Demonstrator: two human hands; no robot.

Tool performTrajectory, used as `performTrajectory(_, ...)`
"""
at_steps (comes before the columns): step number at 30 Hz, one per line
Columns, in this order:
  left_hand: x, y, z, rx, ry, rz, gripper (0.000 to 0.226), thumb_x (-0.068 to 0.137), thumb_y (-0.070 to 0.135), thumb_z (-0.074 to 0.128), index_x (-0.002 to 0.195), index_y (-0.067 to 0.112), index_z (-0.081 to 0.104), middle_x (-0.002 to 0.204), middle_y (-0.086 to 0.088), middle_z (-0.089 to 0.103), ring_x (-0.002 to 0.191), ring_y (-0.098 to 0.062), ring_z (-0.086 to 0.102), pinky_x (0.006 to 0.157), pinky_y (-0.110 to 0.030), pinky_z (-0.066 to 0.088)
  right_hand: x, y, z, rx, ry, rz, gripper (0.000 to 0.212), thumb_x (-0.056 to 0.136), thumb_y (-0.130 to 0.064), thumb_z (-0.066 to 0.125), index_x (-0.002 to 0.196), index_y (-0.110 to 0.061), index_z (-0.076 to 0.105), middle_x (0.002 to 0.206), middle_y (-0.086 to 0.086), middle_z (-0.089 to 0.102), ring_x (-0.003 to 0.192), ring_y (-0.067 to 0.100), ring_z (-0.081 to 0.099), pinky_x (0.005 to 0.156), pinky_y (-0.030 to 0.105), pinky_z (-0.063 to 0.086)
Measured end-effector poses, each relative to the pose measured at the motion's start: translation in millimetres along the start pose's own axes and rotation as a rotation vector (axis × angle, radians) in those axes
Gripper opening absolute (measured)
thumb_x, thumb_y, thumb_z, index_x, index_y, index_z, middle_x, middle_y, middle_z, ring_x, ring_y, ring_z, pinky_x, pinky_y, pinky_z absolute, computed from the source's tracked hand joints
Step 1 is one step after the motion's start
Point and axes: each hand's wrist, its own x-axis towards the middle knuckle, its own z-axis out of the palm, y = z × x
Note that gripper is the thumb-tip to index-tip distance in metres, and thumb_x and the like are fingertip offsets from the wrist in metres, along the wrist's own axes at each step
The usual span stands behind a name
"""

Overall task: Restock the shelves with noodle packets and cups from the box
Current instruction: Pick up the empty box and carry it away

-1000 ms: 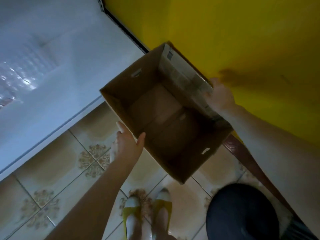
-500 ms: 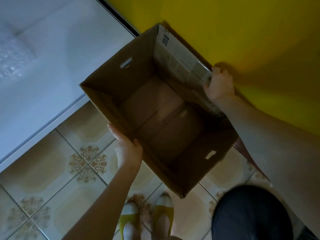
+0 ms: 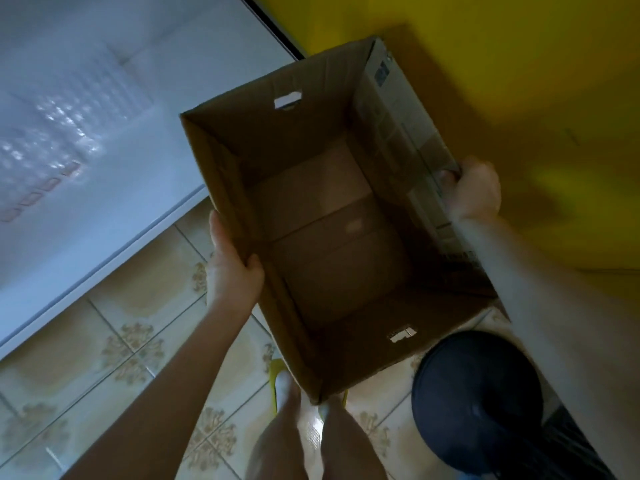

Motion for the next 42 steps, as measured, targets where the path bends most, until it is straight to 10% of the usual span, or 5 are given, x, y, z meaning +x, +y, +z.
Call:
performTrajectory(8,-71,28,-88,-0.04,-0.016,-0.046,0.079,0.091,0.0,0.048,0.148,0.028,0.001,0.127,-0.015,0.053,0.062,-0.003,0.05,0.045,-0.014,0.037,-74,-36,-90,0.025,-0.007,-0.068,0.025,0.094,-0.022,0.05,0.106,-0.002,0.058,0.102,0.02,0.063,0.096,0.035,0.06,0.07,0.033,0.04)
performTrajectory(14,-126,30,-143,-0.047,0.046,-0.077,0.081,0.091,0.0,0.047,0.148,0.026,-0.004,0.135,-0.017,0.048,0.089,-0.027,0.059,0.061,-0.028,0.048,-124,-62,-134,0.027,-0.03,-0.169,0.02,0.094,-0.022,0.05,0.091,-0.004,0.058,0.079,0.01,0.051,0.078,0.026,0.053,0.064,0.03,0.035)
performTrajectory(25,-284,-18,-230,-0.059,0.316,-0.162,0.077,0.09,0.0,0.047,0.148,0.022,0.003,0.127,-0.016,0.053,0.058,-0.006,0.046,0.045,-0.023,0.038,-257,-104,-182,0.147,-0.063,-0.523,0.019,0.093,-0.02,0.052,0.096,-0.004,0.061,0.094,0.015,0.065,0.086,0.029,0.059,0.066,0.027,0.034)
performTrajectory(33,-406,-69,-315,-0.07,0.576,-0.274,0.072,0.09,0.002,0.047,0.148,0.022,0.009,0.129,-0.02,0.052,0.096,-0.038,0.059,0.074,-0.049,0.054,-370,-170,-204,0.167,-0.196,-0.772,0.019,0.091,-0.025,0.052,0.086,-0.01,0.062,0.078,0.003,0.06,0.074,0.022,0.057,0.064,0.027,0.037)
performTrajectory(42,-534,-167,-424,-0.145,0.816,-0.479,0.064,0.092,0.006,0.044,0.147,0.024,0.015,0.12,-0.018,0.058,0.074,-0.022,0.05,0.048,-0.026,0.037,-546,-282,-197,0.113,-0.299,-1.066,0.04,0.09,-0.021,0.053,0.055,-0.021,0.035,0.053,-0.005,0.037,0.053,0.016,0.038,0.046,0.027,0.022)
